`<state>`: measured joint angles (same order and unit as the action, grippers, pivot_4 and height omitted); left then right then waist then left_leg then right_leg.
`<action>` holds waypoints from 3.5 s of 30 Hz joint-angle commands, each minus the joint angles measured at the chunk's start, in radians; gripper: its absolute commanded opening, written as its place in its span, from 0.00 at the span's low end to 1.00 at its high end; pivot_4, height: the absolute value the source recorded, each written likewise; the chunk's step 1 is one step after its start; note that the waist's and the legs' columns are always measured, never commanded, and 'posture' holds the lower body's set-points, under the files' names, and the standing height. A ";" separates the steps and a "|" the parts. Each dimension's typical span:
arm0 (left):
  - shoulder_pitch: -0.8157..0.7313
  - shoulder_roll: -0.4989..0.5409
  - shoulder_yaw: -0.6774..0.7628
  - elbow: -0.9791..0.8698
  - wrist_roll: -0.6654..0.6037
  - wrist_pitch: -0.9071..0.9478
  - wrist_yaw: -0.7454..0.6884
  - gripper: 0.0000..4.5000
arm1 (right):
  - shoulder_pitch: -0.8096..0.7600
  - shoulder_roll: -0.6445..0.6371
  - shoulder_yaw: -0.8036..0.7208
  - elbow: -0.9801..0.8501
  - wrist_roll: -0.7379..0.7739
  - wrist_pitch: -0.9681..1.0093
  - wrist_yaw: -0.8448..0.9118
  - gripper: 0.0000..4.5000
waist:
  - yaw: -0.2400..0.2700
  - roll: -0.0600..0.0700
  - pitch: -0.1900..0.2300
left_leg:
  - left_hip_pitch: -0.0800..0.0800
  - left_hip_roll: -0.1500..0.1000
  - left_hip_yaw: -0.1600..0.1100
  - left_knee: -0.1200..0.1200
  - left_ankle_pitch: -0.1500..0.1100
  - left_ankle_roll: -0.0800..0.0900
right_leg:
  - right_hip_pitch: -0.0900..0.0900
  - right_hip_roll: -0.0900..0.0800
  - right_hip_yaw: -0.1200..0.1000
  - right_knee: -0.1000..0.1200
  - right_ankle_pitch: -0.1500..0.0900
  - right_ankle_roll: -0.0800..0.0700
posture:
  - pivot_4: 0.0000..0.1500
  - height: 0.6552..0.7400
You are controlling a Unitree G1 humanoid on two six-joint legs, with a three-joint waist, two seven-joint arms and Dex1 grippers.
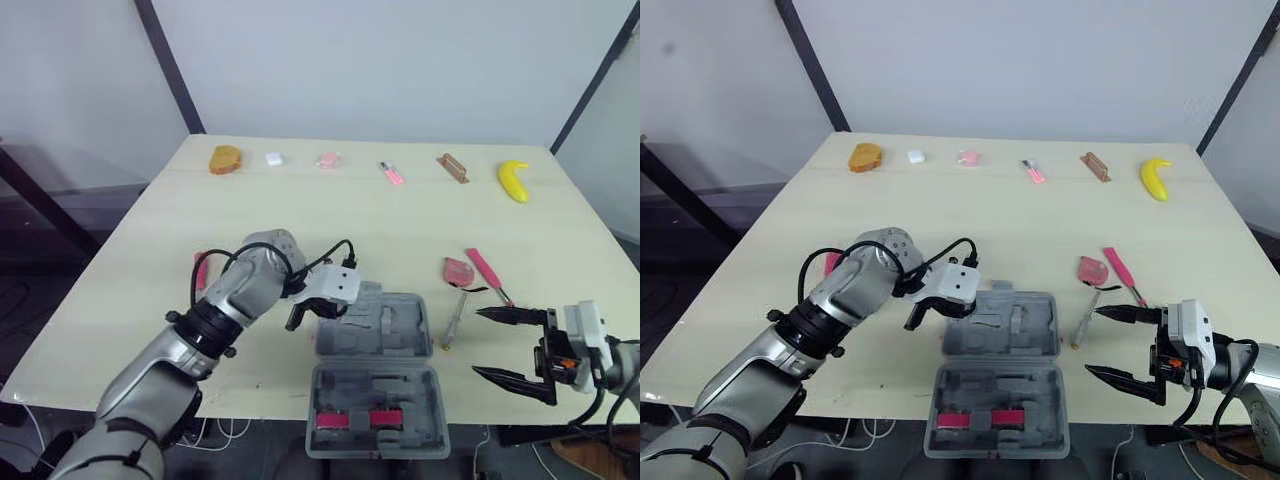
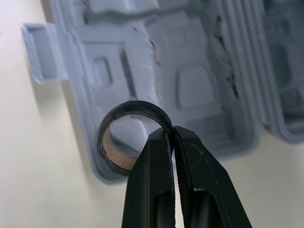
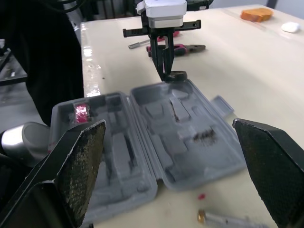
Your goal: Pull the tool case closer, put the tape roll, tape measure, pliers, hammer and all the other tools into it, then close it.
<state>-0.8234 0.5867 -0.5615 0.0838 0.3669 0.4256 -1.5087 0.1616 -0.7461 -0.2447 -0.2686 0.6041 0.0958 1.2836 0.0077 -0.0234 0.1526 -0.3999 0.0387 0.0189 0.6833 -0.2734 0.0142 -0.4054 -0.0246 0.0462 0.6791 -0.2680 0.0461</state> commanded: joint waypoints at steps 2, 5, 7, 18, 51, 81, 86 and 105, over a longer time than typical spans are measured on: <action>-0.045 -0.030 -0.011 0.078 -0.014 -0.033 0.020 0.00 | 0.009 -0.006 -0.036 -0.014 0.008 -0.028 0.005 1.00 | 0.003 0.000 0.000 | 0.000 0.000 0.000 0.000 0.000 0.000 | 0.000 0.000 0.000 0.000 0.000 0.000 | 1.00 1.00; -0.063 -0.043 0.004 0.137 -0.026 -0.027 0.024 0.00 | 0.017 -0.004 -0.037 -0.015 0.005 -0.036 -0.001 1.00 | 0.002 0.000 0.000 | 0.000 0.000 0.000 0.000 0.000 0.000 | 0.000 0.000 0.000 0.000 0.000 0.000 | 1.00 1.00; -0.068 -0.051 0.011 0.154 -0.046 -0.020 0.015 0.00 | 0.021 -0.002 -0.037 -0.018 0.004 -0.039 -0.005 1.00 | 0.003 0.000 0.000 | 0.000 0.000 0.000 0.000 0.000 0.000 | 0.000 0.000 0.000 0.000 0.000 0.000 | 1.00 1.00; -0.080 -0.062 -0.006 0.224 -0.063 -0.077 0.003 0.00 | 0.021 0.000 -0.031 -0.018 -0.003 -0.050 -0.015 1.00 | 0.003 0.000 0.000 | 0.000 0.000 0.000 0.000 0.000 0.000 | 0.000 0.000 0.000 0.000 0.000 0.000 | 1.00 1.00; -0.116 -0.093 -0.012 0.401 -0.063 -0.126 0.007 0.00 | 0.021 0.004 -0.015 -0.008 -0.027 -0.076 -0.018 1.00 | 0.003 0.000 0.000 | 0.000 0.000 0.000 0.000 0.000 0.000 | 0.000 0.000 0.000 0.000 0.000 0.000 | 1.00 1.00; -0.131 -0.070 0.006 0.260 -0.099 -0.079 -0.043 0.99 | 0.010 0.006 -0.007 0.017 -0.051 -0.094 -0.019 1.00 | 0.004 0.000 0.000 | 0.000 0.000 0.000 0.000 0.000 0.000 | 0.000 0.000 0.000 0.000 0.000 0.000 | 1.00 1.00; -0.118 -0.054 0.062 0.233 -0.184 -0.044 -0.050 0.99 | 0.015 0.012 -0.004 0.016 -0.054 -0.098 -0.025 1.00 | 0.002 0.000 0.000 | 0.000 0.000 0.000 0.000 0.000 0.000 | 0.000 0.000 0.000 0.000 0.000 0.000 | 1.00 1.00; 0.082 -0.118 0.400 0.490 -0.534 -0.422 0.034 0.70 | -0.009 0.083 0.017 -0.003 -0.047 -0.089 -0.100 1.00 | 0.005 0.001 0.000 | -0.001 0.000 0.000 0.001 0.000 0.000 | 0.000 -0.001 -0.001 0.000 0.000 0.000 | 1.00 1.00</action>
<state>-0.7363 0.4721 -0.1932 0.5629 -0.1435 0.0390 -1.4758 0.1550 -0.6626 -0.2206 -0.2570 0.5492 0.0217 1.1880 0.0131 -0.0228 0.1524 -0.4004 0.0385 0.0187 0.6842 -0.2734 0.0141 -0.4051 -0.0253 0.0454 0.6790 -0.2679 0.0463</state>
